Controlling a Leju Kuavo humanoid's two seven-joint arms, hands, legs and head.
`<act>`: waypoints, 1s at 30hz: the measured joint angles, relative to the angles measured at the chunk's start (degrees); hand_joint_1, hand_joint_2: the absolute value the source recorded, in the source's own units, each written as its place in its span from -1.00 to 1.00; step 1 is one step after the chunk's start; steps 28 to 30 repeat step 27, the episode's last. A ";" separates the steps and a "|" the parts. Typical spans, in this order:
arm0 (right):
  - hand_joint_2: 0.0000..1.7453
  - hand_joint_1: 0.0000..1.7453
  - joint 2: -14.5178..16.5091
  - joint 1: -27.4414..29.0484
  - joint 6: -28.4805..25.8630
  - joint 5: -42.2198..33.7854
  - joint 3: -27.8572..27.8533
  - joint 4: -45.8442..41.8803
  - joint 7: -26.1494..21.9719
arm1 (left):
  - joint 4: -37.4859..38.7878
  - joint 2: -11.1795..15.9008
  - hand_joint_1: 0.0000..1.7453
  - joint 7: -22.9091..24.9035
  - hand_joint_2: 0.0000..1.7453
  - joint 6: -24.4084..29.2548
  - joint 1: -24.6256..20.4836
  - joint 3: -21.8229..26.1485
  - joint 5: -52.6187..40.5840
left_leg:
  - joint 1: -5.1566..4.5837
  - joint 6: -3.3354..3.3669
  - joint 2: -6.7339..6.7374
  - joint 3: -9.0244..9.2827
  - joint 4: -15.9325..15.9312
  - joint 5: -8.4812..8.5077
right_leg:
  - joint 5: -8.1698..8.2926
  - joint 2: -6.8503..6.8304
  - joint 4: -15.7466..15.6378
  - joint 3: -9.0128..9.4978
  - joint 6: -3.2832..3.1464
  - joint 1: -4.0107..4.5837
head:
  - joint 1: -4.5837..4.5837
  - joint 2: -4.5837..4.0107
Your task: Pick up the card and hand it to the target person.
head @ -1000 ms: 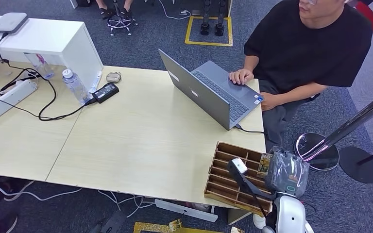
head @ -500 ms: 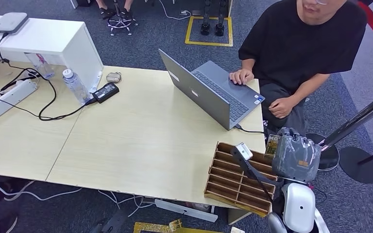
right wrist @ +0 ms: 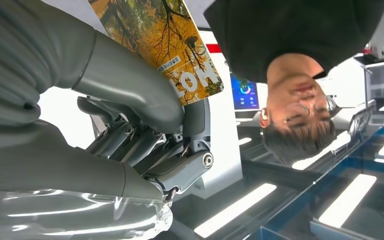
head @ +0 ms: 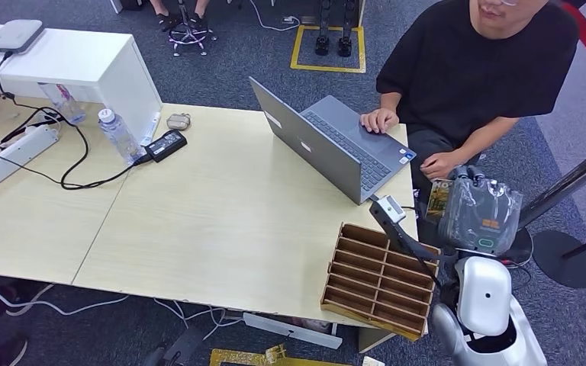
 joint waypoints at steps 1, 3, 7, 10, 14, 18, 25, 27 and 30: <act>1.00 1.00 -0.05 -0.29 -0.02 0.01 0.02 0.25 -0.15 | 0.00 -0.02 -1.00 0.05 -1.00 -0.01 -0.10 0.00 -0.12 | 0.00 0.00 0.00 0.00 0.00 0.00 | 0.00 0.00 0.00 0.00 0.00 0.00 | 0.00 0.00; 1.00 1.00 -0.25 -0.74 -0.05 0.01 0.10 0.90 -0.42 | 0.00 -0.02 -1.00 0.15 -1.00 -0.06 -0.29 0.00 -0.32 | 0.00 0.00 0.00 -0.01 0.00 0.00 | 0.00 -0.01 0.00 0.00 0.00 0.00 | 0.00 0.00; 1.00 1.00 -0.88 -1.29 -0.33 0.02 0.15 2.65 -0.46 | 0.00 -0.01 -1.00 0.19 -1.00 -0.24 -0.50 -0.02 -0.45 | 0.00 0.00 0.00 -0.01 0.00 0.00 | 0.00 -0.01 0.00 0.00 0.00 0.00 | 0.00 0.00; 1.00 1.00 -1.32 -1.64 -0.81 0.01 0.13 4.17 -0.44 | 0.00 -0.01 -1.00 0.19 -1.00 -0.45 -0.58 -0.03 -0.47 | 0.00 0.00 0.00 -0.03 0.00 0.00 | 0.00 -0.01 0.00 -0.02 0.00 0.00 | -0.01 0.00; 1.00 1.00 -1.83 -1.76 -3.48 -0.05 -0.09 6.09 -0.32 | 0.00 -0.04 -1.00 0.18 -1.00 -0.56 -0.67 -0.04 -0.49 | 0.00 0.00 0.00 -0.02 0.01 0.00 | 0.00 -0.01 0.00 -0.02 0.00 0.00 | 0.00 0.00; 1.00 1.00 -2.02 -1.32 -6.08 -0.13 -0.83 7.44 -0.28 | 0.00 -0.08 -1.00 0.13 -1.00 -0.56 -0.67 -0.04 -0.49 | 0.00 0.00 0.00 -0.02 0.01 0.00 | 0.00 0.00 0.00 -0.03 0.00 0.00 | -0.01 0.00; 1.00 1.00 -2.36 -0.55 -7.75 -0.11 -2.09 9.40 -0.31 | 0.00 -0.21 -1.00 0.12 -1.00 -0.52 -0.67 -0.04 -0.49 | -0.01 0.00 0.00 -0.02 0.01 0.00 | 0.00 0.00 0.00 -0.02 0.00 -0.01 | 0.00 0.00; 1.00 1.00 -2.36 -0.48 -7.86 -0.11 -2.28 9.68 -0.32 | 0.00 -0.22 -1.00 0.12 -1.00 -0.50 -0.67 -0.04 -0.49 | -0.01 0.00 0.00 -0.01 0.01 0.00 | 0.00 0.00 0.00 -0.02 0.00 -0.01 | -0.01 0.00; 1.00 1.00 -2.36 -0.48 -7.86 -0.11 -2.28 9.68 -0.32 | 0.00 -0.22 -1.00 0.12 -1.00 -0.50 -0.67 -0.04 -0.49 | -0.01 0.00 0.00 -0.01 0.01 0.00 | 0.00 0.00 0.00 -0.02 0.00 -0.01 | -0.01 0.00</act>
